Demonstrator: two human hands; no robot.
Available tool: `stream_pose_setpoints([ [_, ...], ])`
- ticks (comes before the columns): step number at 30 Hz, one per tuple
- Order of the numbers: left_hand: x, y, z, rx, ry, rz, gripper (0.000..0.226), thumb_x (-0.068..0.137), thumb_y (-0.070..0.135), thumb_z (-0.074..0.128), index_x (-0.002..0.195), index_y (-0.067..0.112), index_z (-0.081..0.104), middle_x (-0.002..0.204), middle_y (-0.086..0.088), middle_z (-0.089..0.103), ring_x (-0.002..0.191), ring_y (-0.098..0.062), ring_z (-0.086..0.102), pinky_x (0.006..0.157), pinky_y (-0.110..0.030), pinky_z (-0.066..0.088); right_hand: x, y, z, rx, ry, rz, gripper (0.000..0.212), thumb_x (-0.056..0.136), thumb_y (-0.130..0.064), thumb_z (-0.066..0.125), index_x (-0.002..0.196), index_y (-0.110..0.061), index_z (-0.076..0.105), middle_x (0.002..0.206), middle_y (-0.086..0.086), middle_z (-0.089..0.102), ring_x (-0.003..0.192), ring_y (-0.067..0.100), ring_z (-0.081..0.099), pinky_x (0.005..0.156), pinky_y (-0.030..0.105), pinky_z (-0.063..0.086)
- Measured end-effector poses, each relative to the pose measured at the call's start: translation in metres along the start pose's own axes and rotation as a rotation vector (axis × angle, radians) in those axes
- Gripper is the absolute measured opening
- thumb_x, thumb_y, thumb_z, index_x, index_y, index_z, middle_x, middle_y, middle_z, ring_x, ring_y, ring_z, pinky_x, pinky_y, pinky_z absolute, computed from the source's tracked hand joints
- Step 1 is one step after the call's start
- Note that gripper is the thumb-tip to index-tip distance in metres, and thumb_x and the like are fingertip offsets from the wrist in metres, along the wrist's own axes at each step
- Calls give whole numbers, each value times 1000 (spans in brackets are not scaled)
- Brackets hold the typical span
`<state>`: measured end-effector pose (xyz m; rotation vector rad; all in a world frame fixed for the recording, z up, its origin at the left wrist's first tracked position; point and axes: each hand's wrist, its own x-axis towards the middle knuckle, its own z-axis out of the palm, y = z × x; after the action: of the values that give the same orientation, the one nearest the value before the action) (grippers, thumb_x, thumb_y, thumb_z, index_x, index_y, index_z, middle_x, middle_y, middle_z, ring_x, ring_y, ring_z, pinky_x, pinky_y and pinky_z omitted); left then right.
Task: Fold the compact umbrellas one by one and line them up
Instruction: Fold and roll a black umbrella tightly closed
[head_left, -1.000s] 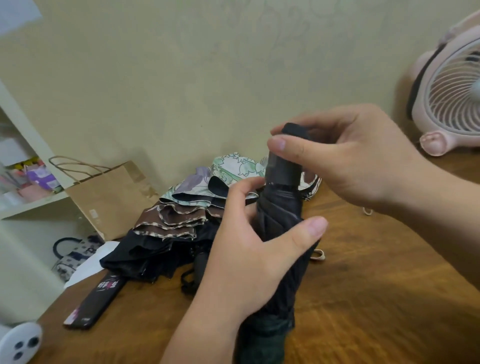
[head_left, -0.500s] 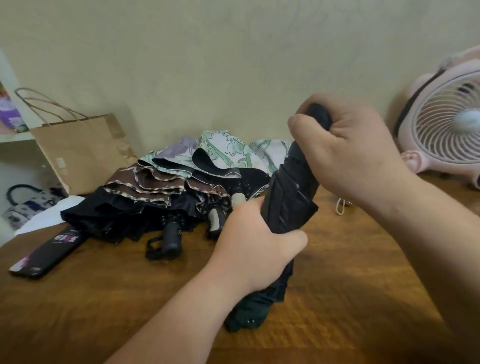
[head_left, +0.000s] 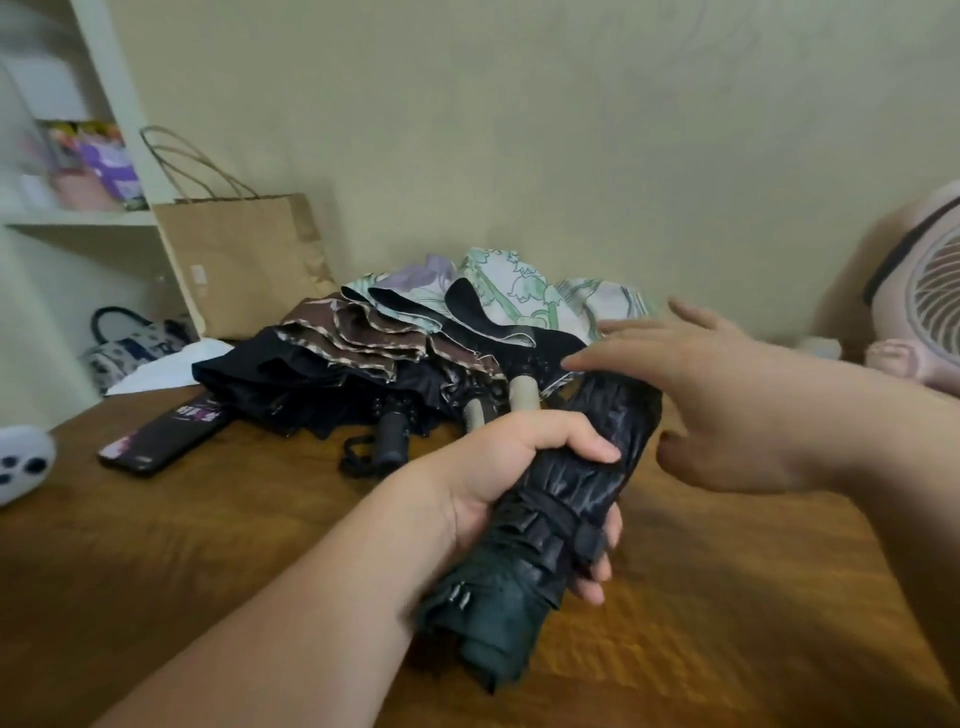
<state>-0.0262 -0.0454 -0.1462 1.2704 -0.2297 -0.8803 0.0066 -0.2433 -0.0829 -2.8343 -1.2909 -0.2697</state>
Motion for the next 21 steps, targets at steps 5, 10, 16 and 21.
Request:
stream_pose_setpoints([
  [5,3,4,-20,-45,322,160,76,90,83,35,125,24,67,134,-15,63,125,-37,61,110,-41,47,7,7,16,273,151,10,26,73,-29,66,99,-30,60,86,-14,68,85,6,64,87,34,52],
  [10,12,-8,-17,40,448,591,54,103,50,41,79,13,72,72,-14,66,59,-27,60,55,-34,48,6,2,20,1171,-49,41,24,77,-11,75,69,2,57,62,14,58,56,23,55,56,29,44],
  [16,-1,15,-15,-273,306,814,94,68,48,90,142,5,53,136,-19,63,127,-35,60,110,-52,46,10,-14,50,1942,-648,157,25,76,-16,76,78,-3,54,62,10,47,44,16,52,42,24,48],
  [21,-2,13,-3,-613,421,747,57,77,49,78,120,14,67,116,-13,75,104,-32,75,99,-53,51,14,-29,61,2117,-857,131,22,83,-14,67,97,-3,55,66,8,53,48,14,57,43,24,48],
])
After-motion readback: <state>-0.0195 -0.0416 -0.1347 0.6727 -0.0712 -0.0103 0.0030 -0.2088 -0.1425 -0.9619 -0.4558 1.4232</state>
